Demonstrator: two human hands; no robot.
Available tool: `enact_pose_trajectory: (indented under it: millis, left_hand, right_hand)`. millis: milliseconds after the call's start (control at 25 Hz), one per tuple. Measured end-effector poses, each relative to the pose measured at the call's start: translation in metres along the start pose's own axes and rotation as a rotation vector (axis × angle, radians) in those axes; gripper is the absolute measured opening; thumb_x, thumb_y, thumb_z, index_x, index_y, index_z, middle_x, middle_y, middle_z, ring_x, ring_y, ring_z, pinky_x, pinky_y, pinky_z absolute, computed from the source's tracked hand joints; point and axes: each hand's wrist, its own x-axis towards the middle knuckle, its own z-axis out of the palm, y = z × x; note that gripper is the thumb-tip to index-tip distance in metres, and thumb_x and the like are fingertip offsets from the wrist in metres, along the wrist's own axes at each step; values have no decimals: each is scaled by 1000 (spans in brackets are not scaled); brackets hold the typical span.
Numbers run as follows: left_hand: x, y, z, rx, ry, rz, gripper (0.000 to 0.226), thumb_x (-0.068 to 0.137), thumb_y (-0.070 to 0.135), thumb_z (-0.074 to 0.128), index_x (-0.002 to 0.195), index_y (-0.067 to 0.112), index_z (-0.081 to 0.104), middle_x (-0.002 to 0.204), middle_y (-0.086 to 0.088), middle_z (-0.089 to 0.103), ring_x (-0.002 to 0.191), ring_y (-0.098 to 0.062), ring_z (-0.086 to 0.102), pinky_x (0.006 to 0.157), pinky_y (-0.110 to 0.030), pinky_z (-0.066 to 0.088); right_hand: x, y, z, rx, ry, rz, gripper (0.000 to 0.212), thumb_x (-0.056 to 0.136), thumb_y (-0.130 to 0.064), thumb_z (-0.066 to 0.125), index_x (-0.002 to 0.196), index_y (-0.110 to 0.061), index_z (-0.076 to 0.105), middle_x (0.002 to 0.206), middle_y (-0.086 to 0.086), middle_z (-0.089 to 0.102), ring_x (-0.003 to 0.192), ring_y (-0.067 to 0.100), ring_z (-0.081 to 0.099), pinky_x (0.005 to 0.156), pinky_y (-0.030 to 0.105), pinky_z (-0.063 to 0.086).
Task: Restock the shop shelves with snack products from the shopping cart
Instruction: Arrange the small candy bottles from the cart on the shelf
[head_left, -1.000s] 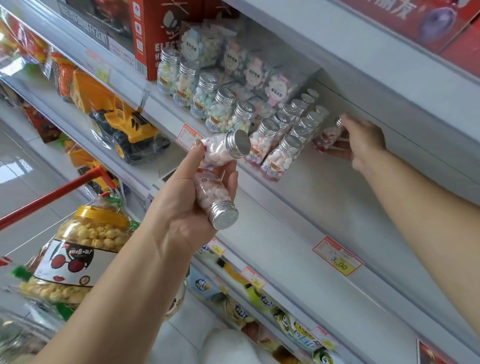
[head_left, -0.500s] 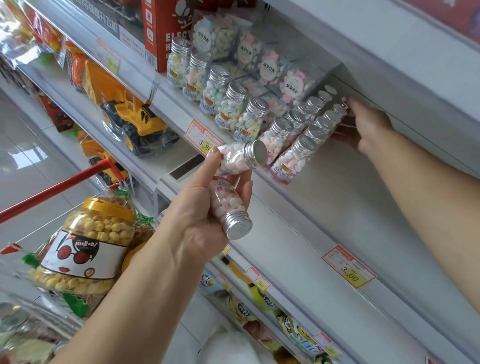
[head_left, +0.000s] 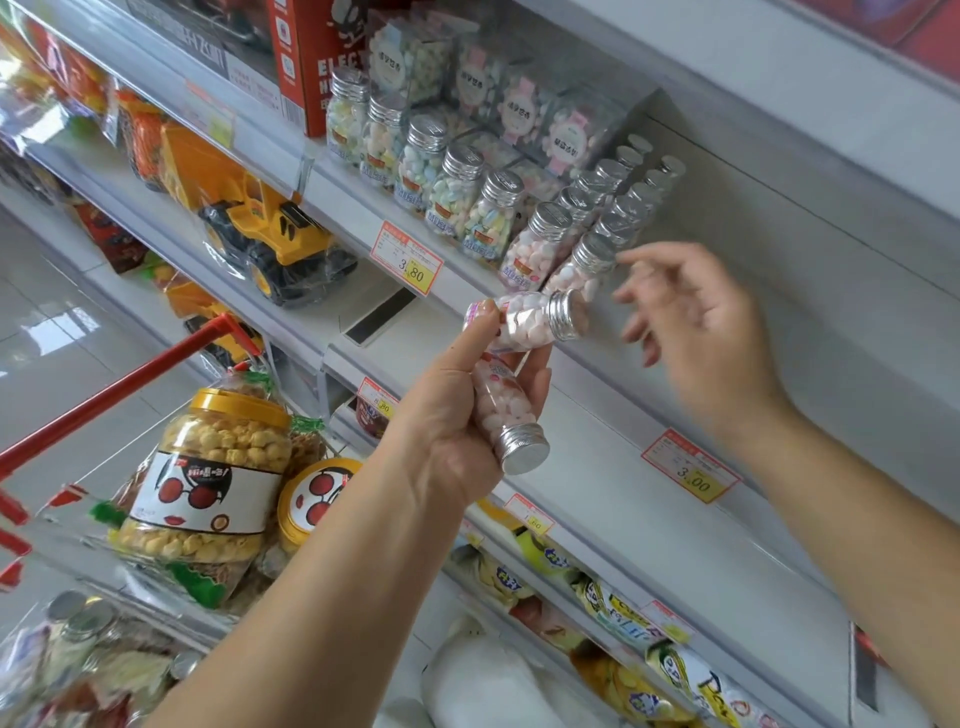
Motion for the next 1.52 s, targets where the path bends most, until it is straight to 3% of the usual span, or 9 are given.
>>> enact_pose_trajectory:
  millis: [120,320,400,560,760,960,1120,1280,1520]
  left_hand:
    - [-4,-9,2,53,-28,-27,21,86,26,71,97,7,70,97,-10,74,76,-20,71,73,-29,57]
    - [-2,-13,1,77,7,-5,24,89,29,70,98,8,63,89,-11,73,71,-18,70,73,-31,58]
    - [1,-10,-1,35,50,2,26,89,31,71,100,10,60,83,-10,70,65,-17,69,70,-32,59]
    - [6,-4,3,-26,43,-7,22,91,28,70,102,12,60,75,-8,65,62,-15,65,65,-32,59]
    - [13,-2,13,-47,33,22,25,91,29,69,107,12,62,74,-8,66,63,-16,66,66,-30,59]
    - [16,9,12,-163,64,66,31,93,27,63,115,4,64,93,-21,69,88,-26,71,71,-38,62]
    - [16,20,6,-219,62,100,26,92,20,62,111,2,65,95,-22,67,90,-28,72,69,-44,62]
    - [16,26,-2,-241,82,132,26,90,16,62,113,4,67,102,-20,68,92,-26,72,75,-46,61]
    - [22,29,-5,-265,70,153,25,91,16,60,112,4,67,106,-20,69,91,-28,73,74,-48,61]
  right_hand:
    - [-24,-22,15,57,-201,88,22,91,-42,63,112,-36,63,84,-12,67,68,15,65,52,26,49]
    - [-22,-14,-8,181,85,216,19,92,-4,60,99,-22,62,81,1,70,61,14,66,51,22,50]
    - [-10,-3,-35,-3,189,228,17,91,-7,64,99,-20,58,83,3,66,60,8,63,55,18,49]
    - [24,26,-72,-581,100,269,20,87,-22,71,105,-21,64,84,-4,62,74,10,54,69,14,41]
    - [47,39,-73,-299,87,359,9,96,-35,59,102,-32,63,104,3,67,79,16,63,64,32,52]
    - [45,53,-71,-119,192,476,18,100,-33,52,103,-18,61,101,9,69,70,24,69,64,36,59]
    - [64,52,-72,-177,220,431,13,91,-36,66,94,-25,60,96,5,69,67,26,69,65,36,60]
    - [72,65,-72,-269,183,374,14,86,-17,70,89,-27,60,90,8,71,68,25,67,66,37,59]
    - [151,106,-77,-294,277,345,33,94,-16,61,126,-22,61,107,3,60,91,27,66,73,36,60]
